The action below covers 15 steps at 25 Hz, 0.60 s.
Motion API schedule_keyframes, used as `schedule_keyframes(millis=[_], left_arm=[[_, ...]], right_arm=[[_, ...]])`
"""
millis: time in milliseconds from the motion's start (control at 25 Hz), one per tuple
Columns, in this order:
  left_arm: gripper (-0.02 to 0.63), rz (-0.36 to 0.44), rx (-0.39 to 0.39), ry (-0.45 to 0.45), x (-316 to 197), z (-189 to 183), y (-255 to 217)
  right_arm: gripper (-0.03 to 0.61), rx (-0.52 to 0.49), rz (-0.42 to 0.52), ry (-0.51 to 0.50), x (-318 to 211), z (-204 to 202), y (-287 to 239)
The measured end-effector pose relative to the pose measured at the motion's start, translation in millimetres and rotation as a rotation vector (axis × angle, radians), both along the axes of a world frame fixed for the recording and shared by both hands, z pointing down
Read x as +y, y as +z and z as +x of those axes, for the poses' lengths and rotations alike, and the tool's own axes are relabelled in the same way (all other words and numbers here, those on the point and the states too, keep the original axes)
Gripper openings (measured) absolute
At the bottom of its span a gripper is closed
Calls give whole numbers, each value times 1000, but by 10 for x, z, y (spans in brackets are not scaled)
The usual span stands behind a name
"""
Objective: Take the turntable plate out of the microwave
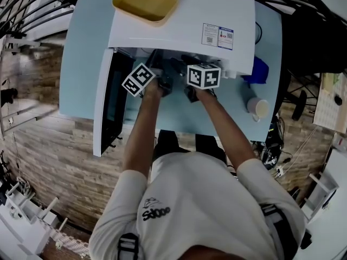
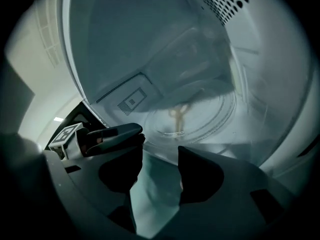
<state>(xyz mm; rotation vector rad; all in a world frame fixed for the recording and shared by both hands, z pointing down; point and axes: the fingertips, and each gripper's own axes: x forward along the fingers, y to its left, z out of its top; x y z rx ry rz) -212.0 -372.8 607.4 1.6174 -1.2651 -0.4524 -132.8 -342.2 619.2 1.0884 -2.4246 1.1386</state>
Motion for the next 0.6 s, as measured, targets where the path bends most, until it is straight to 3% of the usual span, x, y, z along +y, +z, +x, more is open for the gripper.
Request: schedule_keyframes(millis=[200, 240, 320, 400, 520, 600], left_arm=[[112, 39, -12, -13, 6, -24, -70], [62, 72, -21, -11, -8, -13, -142], [48, 117, -60, 22, -77, 59, -298], [48, 95, -97, 44, -131, 111, -341], [57, 46, -144, -2, -88, 10, -271], [111, 11, -185, -28, -59, -73, -180]], right_arm=[[189, -99, -56, 53, -11, -10, -11], [189, -121, -73, 61, -2, -13, -14], [189, -143, -83, 59, 15, -46, -22], [189, -139, -71, 53, 20, -88, -16], [190, -137, -70, 47, 37, -131, -7], [190, -137, -64, 34, 33, -146, -16]])
